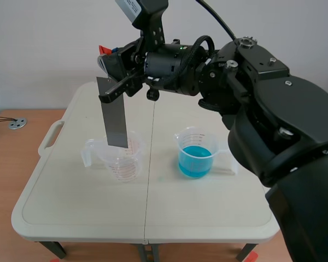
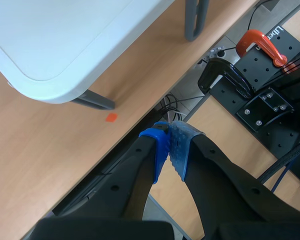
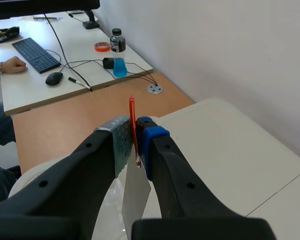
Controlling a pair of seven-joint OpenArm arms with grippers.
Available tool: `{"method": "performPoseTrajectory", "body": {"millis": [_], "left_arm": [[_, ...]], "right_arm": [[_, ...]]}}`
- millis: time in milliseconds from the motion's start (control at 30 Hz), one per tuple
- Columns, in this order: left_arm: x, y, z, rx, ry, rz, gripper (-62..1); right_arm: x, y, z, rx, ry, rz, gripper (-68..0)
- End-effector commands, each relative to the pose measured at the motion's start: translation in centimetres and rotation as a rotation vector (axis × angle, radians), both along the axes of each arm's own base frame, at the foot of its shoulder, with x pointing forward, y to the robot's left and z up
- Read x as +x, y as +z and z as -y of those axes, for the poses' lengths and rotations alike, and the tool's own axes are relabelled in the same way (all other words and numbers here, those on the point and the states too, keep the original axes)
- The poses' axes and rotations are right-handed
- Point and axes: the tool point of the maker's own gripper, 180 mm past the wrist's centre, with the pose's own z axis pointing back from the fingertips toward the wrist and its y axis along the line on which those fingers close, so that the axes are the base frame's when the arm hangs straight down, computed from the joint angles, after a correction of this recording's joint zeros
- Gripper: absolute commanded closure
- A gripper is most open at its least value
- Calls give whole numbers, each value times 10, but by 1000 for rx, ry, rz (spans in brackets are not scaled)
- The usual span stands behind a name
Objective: Hold the metal plate by the orange handle, dip it into the blue solution, take it out and point at it, then put the plate back in the beaker on the left.
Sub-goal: 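Put the plate into the left beaker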
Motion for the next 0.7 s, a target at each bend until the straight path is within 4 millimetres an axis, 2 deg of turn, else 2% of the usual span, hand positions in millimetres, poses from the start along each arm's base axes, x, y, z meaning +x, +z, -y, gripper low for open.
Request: {"method": "performPoseTrajectory", "body": {"millis": [0,667], "left_arm": [[1,4,5,-22,0,11,-26],[1,4,5,-23,0,11,-26]], "right_arm": [[0,10,-4,24,9,22,-13],[0,-42,-3,6,20,-105,-13]]}}
